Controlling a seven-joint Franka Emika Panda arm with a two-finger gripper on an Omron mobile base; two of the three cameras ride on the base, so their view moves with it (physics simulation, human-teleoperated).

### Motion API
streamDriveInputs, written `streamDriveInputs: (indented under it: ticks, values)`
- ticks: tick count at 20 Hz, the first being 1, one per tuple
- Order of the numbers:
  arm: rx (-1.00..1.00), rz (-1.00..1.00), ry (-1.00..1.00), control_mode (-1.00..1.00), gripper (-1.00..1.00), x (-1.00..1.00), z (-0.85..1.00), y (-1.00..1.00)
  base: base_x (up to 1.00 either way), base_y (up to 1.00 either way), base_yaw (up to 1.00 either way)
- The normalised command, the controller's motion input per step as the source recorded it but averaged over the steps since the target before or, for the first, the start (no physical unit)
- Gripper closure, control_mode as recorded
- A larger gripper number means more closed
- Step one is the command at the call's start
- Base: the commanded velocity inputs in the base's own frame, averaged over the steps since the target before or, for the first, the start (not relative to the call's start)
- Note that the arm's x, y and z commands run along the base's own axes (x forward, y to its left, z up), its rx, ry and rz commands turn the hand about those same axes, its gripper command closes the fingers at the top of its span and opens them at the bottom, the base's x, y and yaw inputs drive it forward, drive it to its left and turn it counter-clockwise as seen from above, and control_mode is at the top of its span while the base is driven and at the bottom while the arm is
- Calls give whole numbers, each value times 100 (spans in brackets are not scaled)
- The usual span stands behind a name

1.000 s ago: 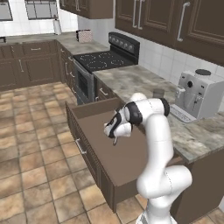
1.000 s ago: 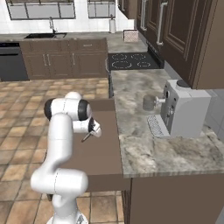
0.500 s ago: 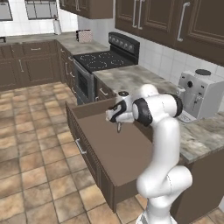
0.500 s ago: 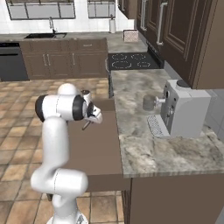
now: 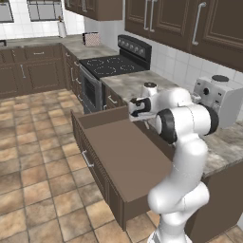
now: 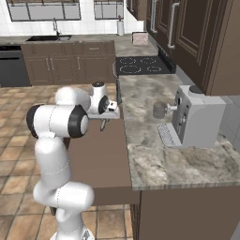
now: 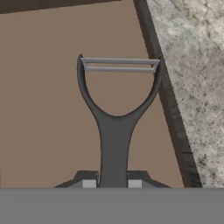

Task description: Pick the peeler from the drawer and place it on the counter.

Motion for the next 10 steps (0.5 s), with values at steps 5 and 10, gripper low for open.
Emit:
streamDriveInputs:
  ticks: [5, 10]
  values:
    - [1, 3, -11, -100, 100, -97, 1, -100, 0, 0, 0]
    - [0, 0, -5, -100, 100, -72, -4, -100, 0, 0, 0]
